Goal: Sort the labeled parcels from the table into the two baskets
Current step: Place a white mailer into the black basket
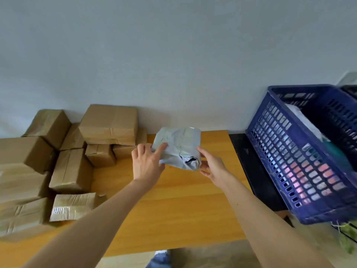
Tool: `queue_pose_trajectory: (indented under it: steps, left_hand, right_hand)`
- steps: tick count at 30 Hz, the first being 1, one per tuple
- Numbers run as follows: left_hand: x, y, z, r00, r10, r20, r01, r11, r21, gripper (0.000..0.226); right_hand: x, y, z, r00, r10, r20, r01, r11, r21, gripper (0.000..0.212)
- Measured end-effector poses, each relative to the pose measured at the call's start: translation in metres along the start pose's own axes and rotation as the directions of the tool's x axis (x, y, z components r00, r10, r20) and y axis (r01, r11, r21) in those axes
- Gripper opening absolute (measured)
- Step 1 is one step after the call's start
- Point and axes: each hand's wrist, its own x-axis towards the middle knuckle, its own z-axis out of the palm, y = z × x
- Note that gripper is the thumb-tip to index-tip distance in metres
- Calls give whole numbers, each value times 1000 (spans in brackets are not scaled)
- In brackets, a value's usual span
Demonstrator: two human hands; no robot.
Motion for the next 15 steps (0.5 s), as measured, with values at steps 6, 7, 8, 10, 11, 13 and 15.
queue_pose_trajectory:
  steps: [6,7,8,10,11,13,15]
  left_hand:
    - [-39,-1,-28,995,-86,-51,85,996,-28,68]
    - [-42,-2,-34,993,-108,-56,106,994,-40,67]
    - [-45,-4,-39,990,-131,-43,129,990,-50,68]
    - [-50,-8,-47,981,-192,15,193,977,-87,71]
    - [-53,-10,-50,971,-235,55,240,963,-122,72]
    - [-59,-13,-57,935,-324,142,350,905,-243,75]
    - [-64,-16,-65,895,-368,251,445,760,-473,71]
  right_hand:
    - [-37,-4,-2,994,-93,60,94,995,-17,39]
    - [-43,-5,0,992,-109,69,110,994,-6,39]
    - [-49,-7,3,989,-127,76,127,992,5,40]
    - [-61,-12,9,984,-162,79,160,987,35,39]
    - [-67,-15,12,981,-179,78,175,983,57,36]
    - [-78,-20,18,970,-225,89,217,972,92,28]
    - [-85,-23,23,953,-288,96,279,956,93,19]
